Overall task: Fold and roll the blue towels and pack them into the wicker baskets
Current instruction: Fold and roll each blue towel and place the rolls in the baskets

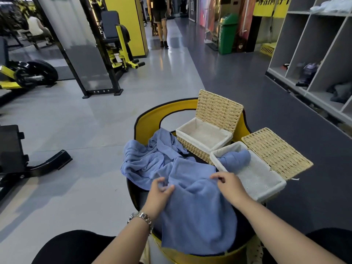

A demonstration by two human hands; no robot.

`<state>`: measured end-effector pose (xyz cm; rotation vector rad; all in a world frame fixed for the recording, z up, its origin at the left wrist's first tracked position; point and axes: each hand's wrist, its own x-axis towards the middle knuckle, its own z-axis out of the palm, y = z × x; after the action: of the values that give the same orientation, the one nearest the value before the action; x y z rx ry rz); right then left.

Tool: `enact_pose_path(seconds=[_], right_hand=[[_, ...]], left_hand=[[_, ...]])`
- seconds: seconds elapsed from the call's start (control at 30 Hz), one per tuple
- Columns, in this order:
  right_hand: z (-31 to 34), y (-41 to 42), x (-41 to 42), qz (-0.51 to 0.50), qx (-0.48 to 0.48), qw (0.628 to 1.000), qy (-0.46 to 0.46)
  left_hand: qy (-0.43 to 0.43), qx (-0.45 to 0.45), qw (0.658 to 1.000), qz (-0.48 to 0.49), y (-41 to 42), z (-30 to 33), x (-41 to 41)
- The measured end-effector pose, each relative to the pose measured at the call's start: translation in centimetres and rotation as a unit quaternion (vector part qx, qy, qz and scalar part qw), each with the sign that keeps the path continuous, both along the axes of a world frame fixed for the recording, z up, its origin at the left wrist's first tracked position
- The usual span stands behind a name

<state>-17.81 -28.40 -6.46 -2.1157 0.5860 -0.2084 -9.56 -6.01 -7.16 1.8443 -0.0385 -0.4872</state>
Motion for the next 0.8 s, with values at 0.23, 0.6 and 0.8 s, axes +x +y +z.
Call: enact_pose_path(seconds=[0.23, 0.6, 0.8], right_hand=[[10.5, -1.7, -0.5, -0.08, 0.303, 0.935, -0.165], [21.1, -2.4, -2.3, 0.044, 0.368, 0.9, -0.23], [24.4, -1.8, -3.3, -0.004, 0.256, 0.924, -0.283]], left_hand=[[-0.148, -0.043, 0.988, -0.022, 2.5, 10.8, 3.0], [-0.054, -0.254, 0.964, -0.061, 4.7, 23.2, 3.6], [0.055, -0.271, 0.946, -0.168, 6.2, 25.9, 1.9]])
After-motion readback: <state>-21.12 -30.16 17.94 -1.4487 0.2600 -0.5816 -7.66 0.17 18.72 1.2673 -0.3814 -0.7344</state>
